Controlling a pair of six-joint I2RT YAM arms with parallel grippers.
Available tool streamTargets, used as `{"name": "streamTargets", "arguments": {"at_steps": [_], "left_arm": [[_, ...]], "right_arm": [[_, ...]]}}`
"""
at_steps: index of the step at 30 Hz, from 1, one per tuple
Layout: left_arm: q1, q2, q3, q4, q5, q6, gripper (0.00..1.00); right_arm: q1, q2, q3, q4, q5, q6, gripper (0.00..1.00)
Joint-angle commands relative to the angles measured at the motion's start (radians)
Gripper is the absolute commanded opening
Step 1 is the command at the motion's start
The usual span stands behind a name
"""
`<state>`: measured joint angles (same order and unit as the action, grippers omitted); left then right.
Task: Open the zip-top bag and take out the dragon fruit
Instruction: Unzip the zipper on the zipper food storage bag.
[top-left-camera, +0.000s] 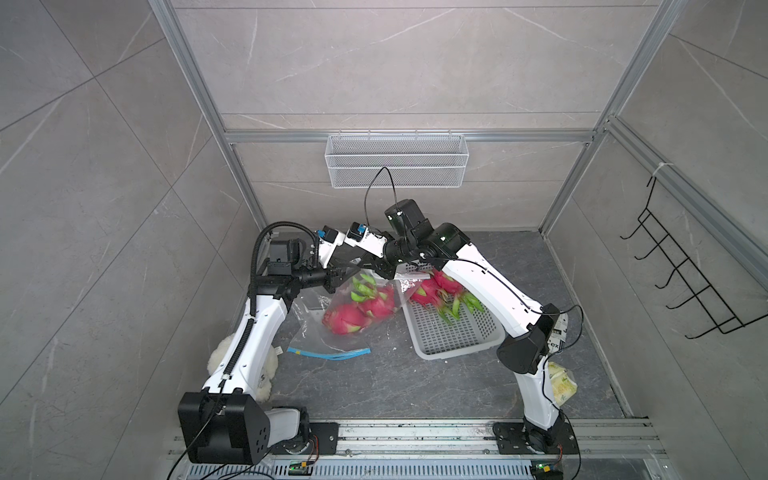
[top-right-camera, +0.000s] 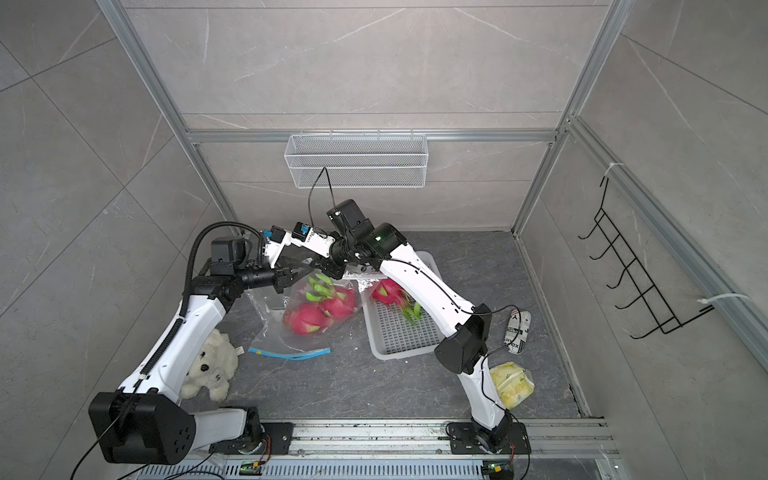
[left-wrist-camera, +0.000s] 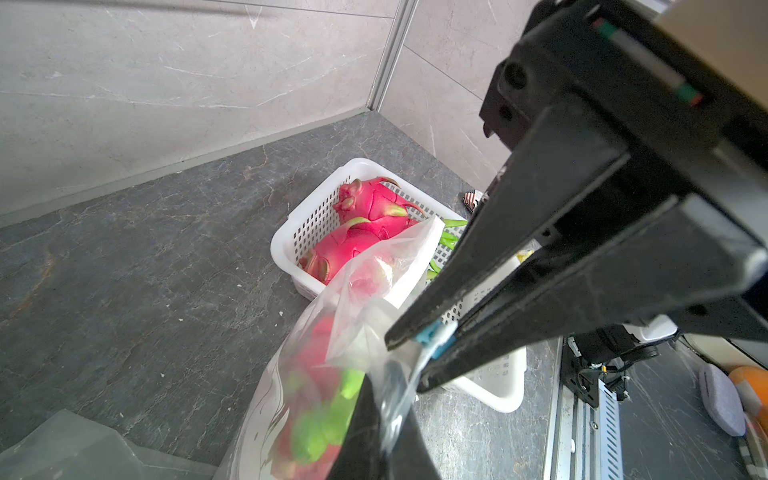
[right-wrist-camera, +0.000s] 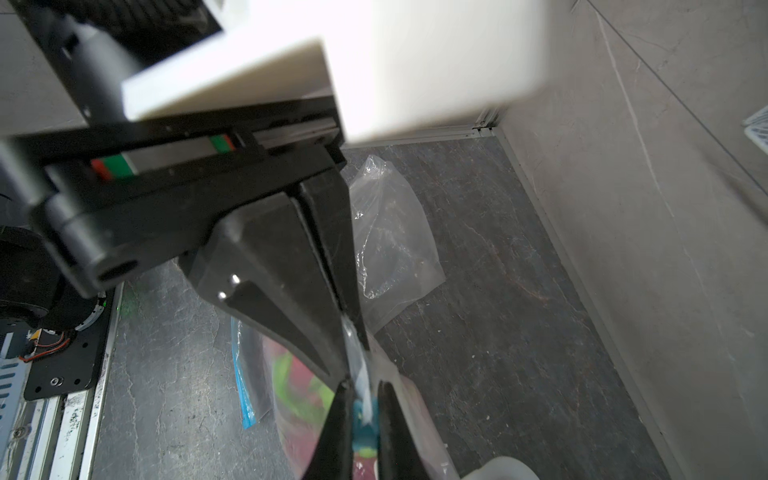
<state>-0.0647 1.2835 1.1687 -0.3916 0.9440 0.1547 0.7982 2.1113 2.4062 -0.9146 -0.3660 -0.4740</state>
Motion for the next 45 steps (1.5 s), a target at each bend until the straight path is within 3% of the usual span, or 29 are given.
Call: {"name": "streamTargets", "arguments": {"at_steps": [1, 13, 25, 31, 35, 40, 45], "left_arm": [[0.047, -0.051, 0.012, 0.103, 0.037, -0.029, 0.0], [0.08, -0.065, -0.018, 0.177, 0.078, -0.082, 0.0], [0.083, -0.051, -0.013, 0.171, 0.113, -0.088, 0.01], [0.077, -0.042, 0.025, 0.105, 0.177, -0.087, 0.32], [0.077, -0.059, 0.042, 0.04, 0.151, -0.042, 0.34], [0.067, -0.041, 0.057, 0.097, 0.18, -0.101, 0.33], [0.014, 0.005, 0.109, 0.081, 0.185, -0.087, 0.43]], "right_arm": [[-0.042, -0.025, -0.024, -0.095, 0.068, 0.003, 0.09], [-0.069, -0.037, -0.06, -0.112, 0.11, -0.021, 0.08], [-0.082, -0.05, 0.005, -0.146, 0.043, -0.043, 0.08], [-0.082, 0.0, 0.101, -0.172, 0.0, -0.009, 0.08], [-0.08, 0.033, 0.154, -0.207, -0.004, -0.009, 0.09], [-0.08, 0.035, 0.153, -0.208, -0.02, -0.009, 0.09], [-0.079, 0.035, 0.156, -0.215, -0.038, -0.009, 0.09]]}}
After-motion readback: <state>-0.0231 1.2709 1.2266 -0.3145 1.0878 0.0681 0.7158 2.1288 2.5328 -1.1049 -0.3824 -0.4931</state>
